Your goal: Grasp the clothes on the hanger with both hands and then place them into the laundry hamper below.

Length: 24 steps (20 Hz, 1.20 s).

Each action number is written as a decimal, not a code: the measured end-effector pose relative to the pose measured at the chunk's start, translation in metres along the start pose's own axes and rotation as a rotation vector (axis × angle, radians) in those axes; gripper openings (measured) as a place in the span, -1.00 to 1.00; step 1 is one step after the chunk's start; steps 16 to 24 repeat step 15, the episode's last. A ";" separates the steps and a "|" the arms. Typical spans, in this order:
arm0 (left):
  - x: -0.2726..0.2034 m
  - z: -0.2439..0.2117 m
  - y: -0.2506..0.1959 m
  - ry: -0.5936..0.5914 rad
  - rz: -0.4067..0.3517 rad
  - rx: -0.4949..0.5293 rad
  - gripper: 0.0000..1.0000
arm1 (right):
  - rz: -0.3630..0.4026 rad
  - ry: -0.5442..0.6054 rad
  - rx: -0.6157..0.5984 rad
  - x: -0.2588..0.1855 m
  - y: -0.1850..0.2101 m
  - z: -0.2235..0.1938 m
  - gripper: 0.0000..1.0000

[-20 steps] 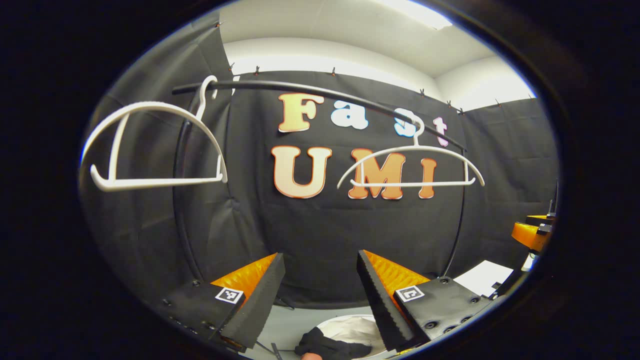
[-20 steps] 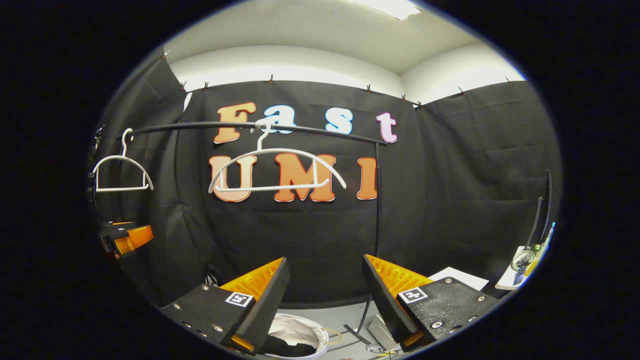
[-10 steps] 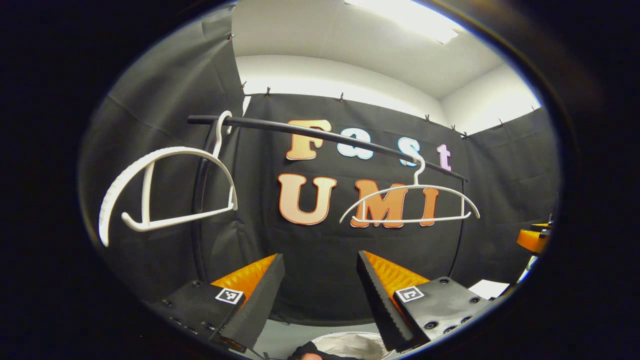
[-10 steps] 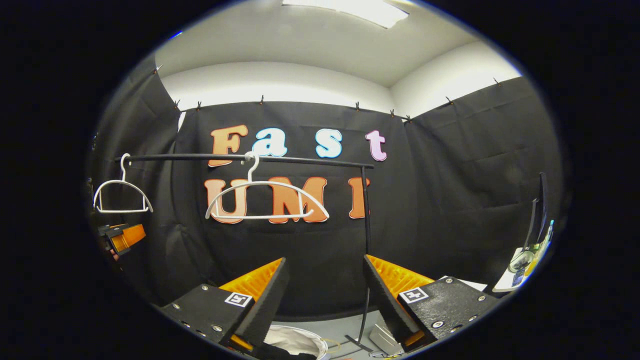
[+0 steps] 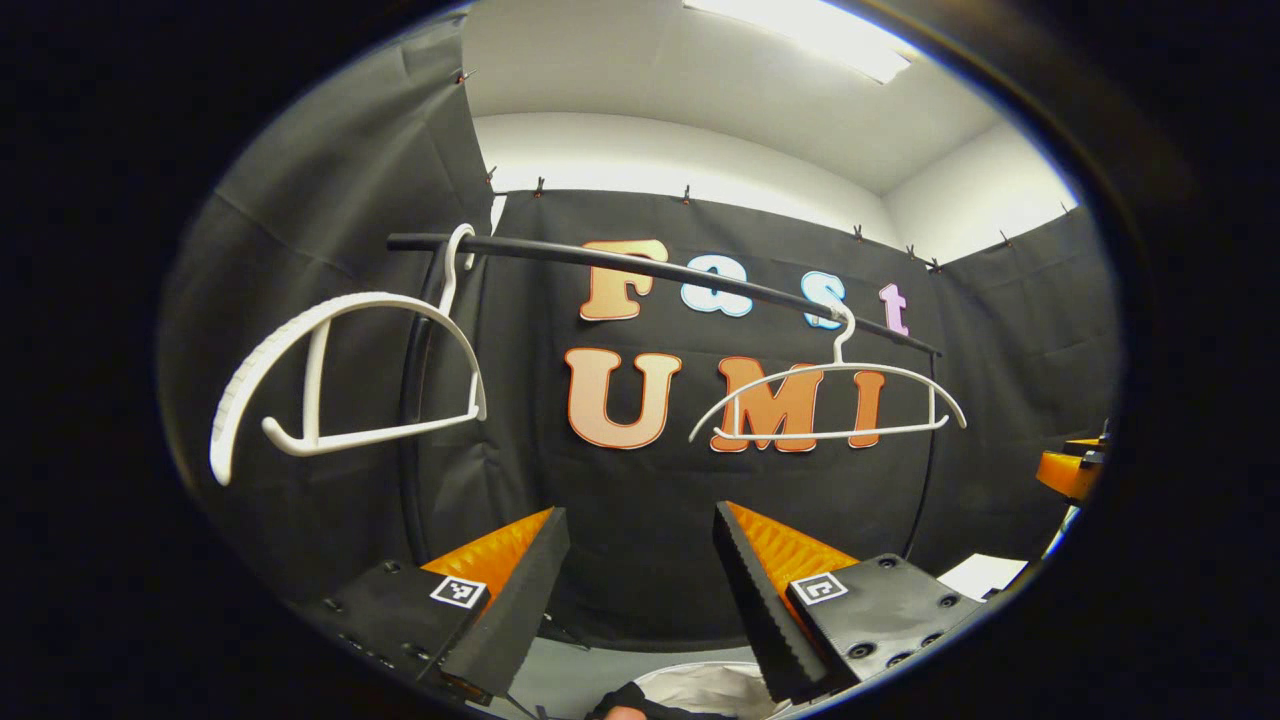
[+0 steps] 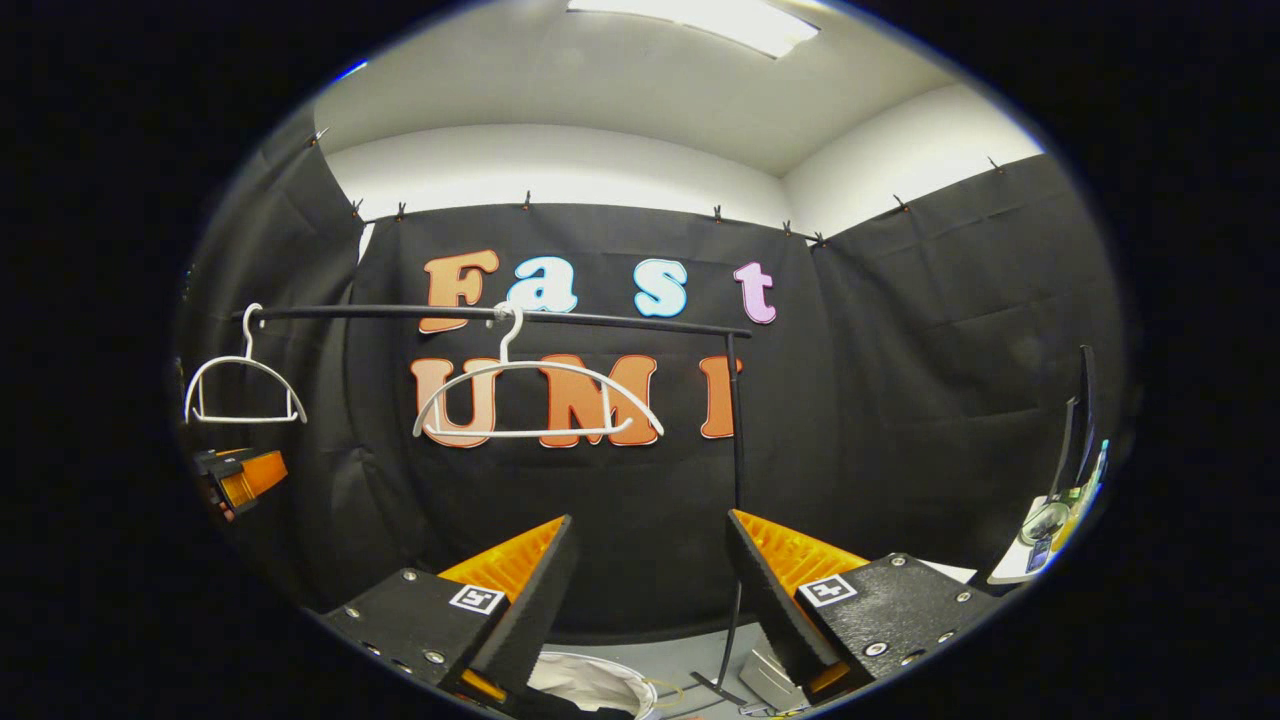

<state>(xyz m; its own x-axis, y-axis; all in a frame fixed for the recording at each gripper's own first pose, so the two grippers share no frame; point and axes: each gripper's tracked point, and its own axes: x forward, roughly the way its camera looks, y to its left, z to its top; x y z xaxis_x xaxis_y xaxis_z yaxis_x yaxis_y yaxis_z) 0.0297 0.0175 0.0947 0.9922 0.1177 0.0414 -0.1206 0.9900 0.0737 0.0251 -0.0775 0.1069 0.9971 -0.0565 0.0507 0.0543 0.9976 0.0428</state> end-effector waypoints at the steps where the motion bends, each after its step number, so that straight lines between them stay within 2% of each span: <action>1: -0.001 -0.001 -0.004 0.002 -0.006 0.002 0.90 | 0.004 0.002 0.004 0.000 0.003 -0.001 0.82; 9: 0.001 -0.004 -0.016 0.002 -0.038 -0.006 0.87 | 0.012 0.012 -0.002 -0.002 0.005 -0.008 0.82; 24: 0.000 -0.005 -0.017 0.006 -0.048 0.009 0.90 | 0.017 0.011 -0.002 0.000 0.007 -0.009 0.82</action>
